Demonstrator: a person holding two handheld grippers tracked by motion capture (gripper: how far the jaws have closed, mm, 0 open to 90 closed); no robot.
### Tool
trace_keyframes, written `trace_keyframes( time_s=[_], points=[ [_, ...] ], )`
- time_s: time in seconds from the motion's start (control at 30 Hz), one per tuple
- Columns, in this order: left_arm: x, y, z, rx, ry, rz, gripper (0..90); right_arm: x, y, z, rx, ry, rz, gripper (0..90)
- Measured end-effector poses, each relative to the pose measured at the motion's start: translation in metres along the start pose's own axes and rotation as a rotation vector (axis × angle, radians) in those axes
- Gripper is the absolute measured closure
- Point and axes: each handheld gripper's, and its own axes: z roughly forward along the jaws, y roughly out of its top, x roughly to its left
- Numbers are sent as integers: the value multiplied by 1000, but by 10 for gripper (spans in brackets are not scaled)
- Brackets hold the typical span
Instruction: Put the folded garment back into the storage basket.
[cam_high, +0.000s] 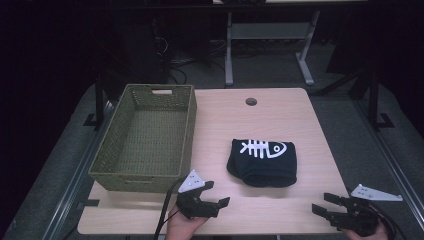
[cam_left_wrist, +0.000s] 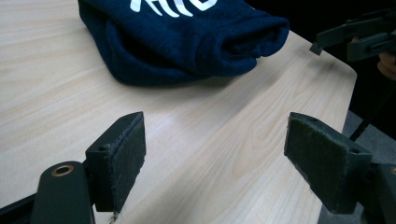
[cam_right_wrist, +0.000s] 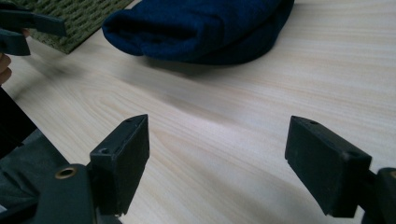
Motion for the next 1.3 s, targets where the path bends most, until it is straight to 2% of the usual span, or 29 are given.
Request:
trace_keyframes(
  time_s=[0.17,0.3,0.47,0.6,0.73,0.87,1.0,1.1,1.23,1.27,1.3],
  points=[
    [1,13,7,-10,-3,-3,205,1,12,1,-13,3,-5,214],
    [3,23,14,-3,4,0,198,1,23,5,0,3,-19,213],
    [9,38,28,4,24,-18,191,-1,46,18,28,9,-33,215],
    [18,47,38,7,40,-50,191,-3,60,27,45,18,-34,215],
    [22,56,48,21,62,-52,191,-5,72,39,74,13,-34,215],
    [29,67,60,21,67,-85,194,-11,84,48,79,12,-13,222],
    [41,74,74,44,101,-116,196,-20,96,59,96,1,5,229],
    [52,75,85,66,110,-164,197,-27,103,68,113,1,23,231],
    [66,71,103,125,123,-206,197,-35,106,81,132,-7,54,238],
    [66,71,103,125,123,-206,197,-35,106,81,132,-7,54,238],
    [68,70,106,130,121,-223,197,-40,106,87,135,-1,76,247]
  ],
)
